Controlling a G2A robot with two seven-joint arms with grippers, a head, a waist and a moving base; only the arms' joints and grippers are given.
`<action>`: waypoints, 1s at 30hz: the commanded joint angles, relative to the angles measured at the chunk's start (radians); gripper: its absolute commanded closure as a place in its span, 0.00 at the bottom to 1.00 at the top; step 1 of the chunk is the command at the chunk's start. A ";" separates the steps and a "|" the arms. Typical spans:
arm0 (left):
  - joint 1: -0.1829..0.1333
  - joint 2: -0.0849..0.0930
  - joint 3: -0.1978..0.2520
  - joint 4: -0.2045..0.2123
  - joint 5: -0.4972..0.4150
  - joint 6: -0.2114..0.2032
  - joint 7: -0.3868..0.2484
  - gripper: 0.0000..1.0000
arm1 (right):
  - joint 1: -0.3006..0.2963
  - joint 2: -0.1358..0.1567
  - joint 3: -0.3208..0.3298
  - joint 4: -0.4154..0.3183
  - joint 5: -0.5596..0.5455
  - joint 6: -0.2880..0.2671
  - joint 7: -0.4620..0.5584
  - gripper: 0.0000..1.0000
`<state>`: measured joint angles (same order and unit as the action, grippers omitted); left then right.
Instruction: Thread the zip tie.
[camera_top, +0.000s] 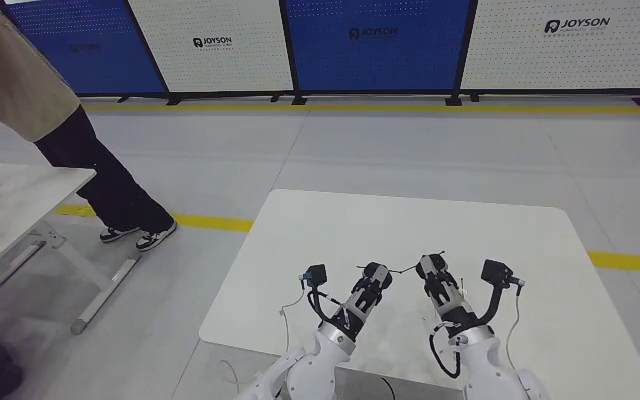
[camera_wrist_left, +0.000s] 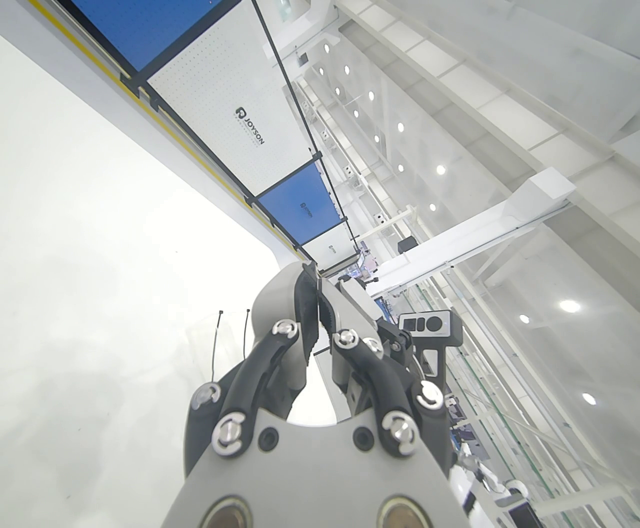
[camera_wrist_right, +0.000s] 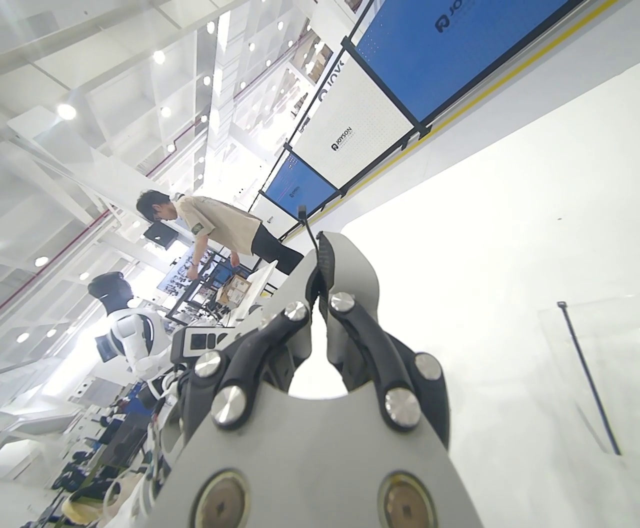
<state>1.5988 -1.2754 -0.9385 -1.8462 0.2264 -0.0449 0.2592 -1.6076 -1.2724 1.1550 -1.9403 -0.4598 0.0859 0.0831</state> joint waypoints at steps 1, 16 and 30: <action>0.000 0.000 0.000 0.000 0.000 0.000 0.000 1.00 | 0.000 -0.001 0.000 0.000 0.000 0.000 0.000 1.00; 0.000 0.000 0.000 0.000 0.000 0.000 0.000 1.00 | -0.014 -0.012 -0.029 0.005 0.050 -0.024 -0.036 1.00; 0.000 0.000 0.000 0.000 0.000 0.000 0.000 1.00 | -0.004 -0.021 -0.044 0.042 0.121 -0.036 -0.039 1.00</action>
<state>1.5988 -1.2754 -0.9385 -1.8462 0.2264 -0.0449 0.2592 -1.6117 -1.2932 1.1108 -1.8978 -0.3385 0.0503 0.0445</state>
